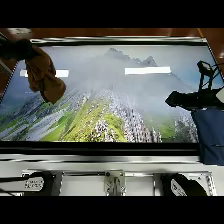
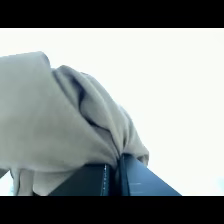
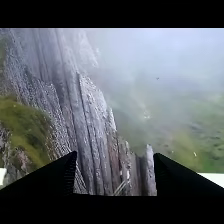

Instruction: Fold the shirts.

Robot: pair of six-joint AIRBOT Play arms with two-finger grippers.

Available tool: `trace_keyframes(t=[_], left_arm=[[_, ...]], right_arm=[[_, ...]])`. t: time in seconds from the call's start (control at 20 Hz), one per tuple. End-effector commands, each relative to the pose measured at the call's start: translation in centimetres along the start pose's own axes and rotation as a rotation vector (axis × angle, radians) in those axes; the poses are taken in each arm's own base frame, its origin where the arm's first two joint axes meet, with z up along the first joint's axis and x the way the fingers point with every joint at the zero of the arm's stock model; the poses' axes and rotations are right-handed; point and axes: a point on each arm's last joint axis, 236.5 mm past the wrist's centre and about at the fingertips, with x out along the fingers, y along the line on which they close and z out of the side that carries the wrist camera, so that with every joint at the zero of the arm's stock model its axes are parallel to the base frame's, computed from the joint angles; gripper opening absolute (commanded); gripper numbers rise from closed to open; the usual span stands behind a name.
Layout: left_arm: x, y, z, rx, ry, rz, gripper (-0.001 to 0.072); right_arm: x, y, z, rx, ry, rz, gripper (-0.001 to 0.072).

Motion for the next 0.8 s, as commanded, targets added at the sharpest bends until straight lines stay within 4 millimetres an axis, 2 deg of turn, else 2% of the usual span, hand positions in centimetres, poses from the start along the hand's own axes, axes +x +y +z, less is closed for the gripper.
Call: trace_keyframes(t=[0.0,0.1,0.15,0.25,0.3,0.4,0.45,0.5,0.6,0.65,0.7,0.75], left_arm=[[-9.6,-11.2,-1.4,0.141,-0.063,-0.147,0.0041],[-11.5,-16.4,-4.2,0.160,-0.032,-0.253,0.0041],[-11.5,-18.9,-6.2,0.171,0.007,-0.307,0.0041],[-9.8,-23.0,-10.3,0.178,0.086,-0.388,0.0041],[-8.2,-24.9,-12.5,0.174,0.122,-0.418,0.0041],[-3.7,-28.4,-18.2,0.144,0.201,-0.465,0.0041],[-1.4,-29.2,-21.1,0.119,0.242,-0.467,0.0041],[1.2,-29.2,-24.6,0.084,0.298,-0.446,0.0041],[5.6,-27.5,-30.8,-0.031,0.430,-0.368,0.0044],[6.8,-27.0,-32.7,-0.084,0.484,-0.354,0.0146],[7.5,-26.6,-33.7,-0.123,0.528,-0.350,0.0523],[7.8,-25.9,-33.5,-0.145,0.544,-0.340,0.0716]], right_arm=[[-4.8,1.7,0.9,-0.078,-0.064,0.010,0.0597],[-8.1,2.6,1.5,-0.122,-0.143,0.007,0.0597],[-9.4,2.9,1.4,-0.137,-0.173,0.004,0.0597],[-10.9,2.9,0.2,-0.153,-0.176,-0.015,0.0597],[-11.1,2.7,-1.1,-0.157,-0.132,-0.024,0.0597],[-10.7,2.3,-3.9,-0.154,-0.013,-0.030,0.0597],[-10.2,2.1,-5.1,-0.149,0.037,-0.029,0.0597],[-9.6,1.9,-6.1,-0.143,0.078,-0.027,0.0597],[-7.8,1.2,-7.6,-0.127,0.138,-0.025,0.0597],[-6.5,0.8,-8.4,-0.115,0.162,-0.024,0.0597],[-5.3,0.5,-8.9,-0.105,0.176,-0.024,0.0598],[-4.0,0.0,-9.3,-0.096,0.177,-0.025,0.0605]])
